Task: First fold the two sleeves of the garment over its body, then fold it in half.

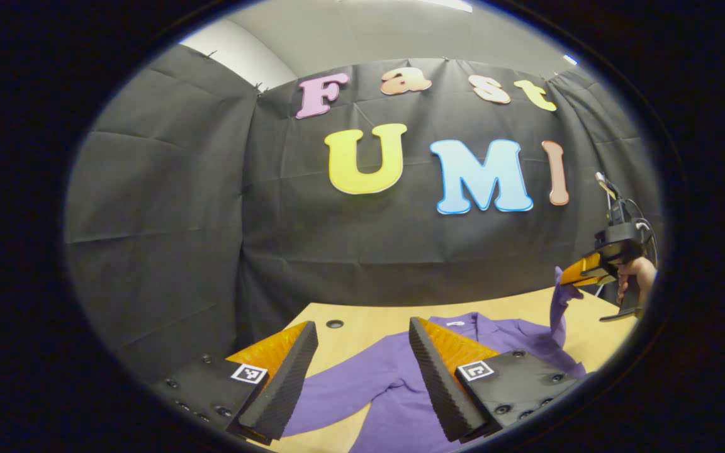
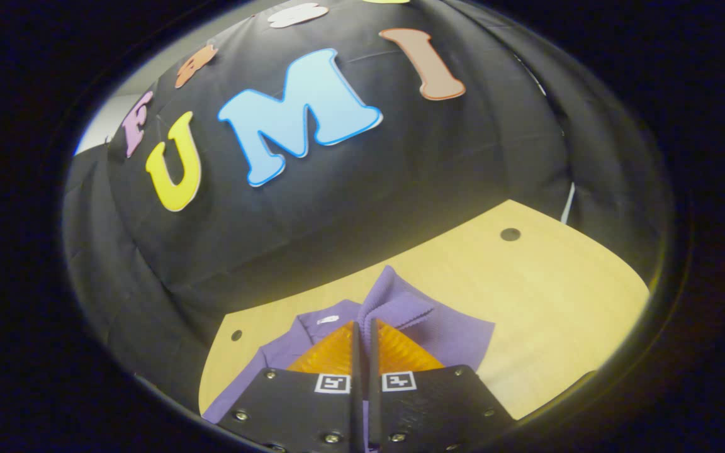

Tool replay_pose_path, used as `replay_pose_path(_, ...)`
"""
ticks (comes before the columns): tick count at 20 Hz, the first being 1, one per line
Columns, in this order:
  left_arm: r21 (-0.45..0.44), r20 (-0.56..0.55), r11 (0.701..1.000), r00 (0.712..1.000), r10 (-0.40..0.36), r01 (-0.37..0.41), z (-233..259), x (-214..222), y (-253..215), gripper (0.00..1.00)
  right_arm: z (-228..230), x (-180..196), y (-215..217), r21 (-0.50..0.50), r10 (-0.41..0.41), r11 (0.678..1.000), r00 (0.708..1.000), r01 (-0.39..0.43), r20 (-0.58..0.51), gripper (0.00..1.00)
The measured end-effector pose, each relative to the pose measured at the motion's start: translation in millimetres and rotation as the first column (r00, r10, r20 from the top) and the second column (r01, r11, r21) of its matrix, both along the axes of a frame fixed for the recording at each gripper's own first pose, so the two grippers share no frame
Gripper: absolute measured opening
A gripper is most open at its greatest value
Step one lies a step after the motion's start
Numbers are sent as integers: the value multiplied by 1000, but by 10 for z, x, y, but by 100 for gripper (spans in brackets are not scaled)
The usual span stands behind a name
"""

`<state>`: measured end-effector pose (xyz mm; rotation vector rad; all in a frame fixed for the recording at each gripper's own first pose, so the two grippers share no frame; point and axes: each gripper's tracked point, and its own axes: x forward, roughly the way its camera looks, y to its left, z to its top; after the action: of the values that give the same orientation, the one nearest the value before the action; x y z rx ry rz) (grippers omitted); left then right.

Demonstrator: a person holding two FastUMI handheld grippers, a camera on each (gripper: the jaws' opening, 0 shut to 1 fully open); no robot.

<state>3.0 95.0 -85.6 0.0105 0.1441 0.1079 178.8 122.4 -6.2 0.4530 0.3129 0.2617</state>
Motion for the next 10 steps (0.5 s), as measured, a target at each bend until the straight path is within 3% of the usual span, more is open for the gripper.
replay_pose_path(5,4,-24,998,998,66,-66,-124,-208,474,94,-173,68,894,-48,129,990,991,-131,-33,4)
replay_pose_path(10,-5,-60,987,986,157,-158,-311,-539,948,94,-553,28,1575,-136,246,957,965,-256,-90,4)
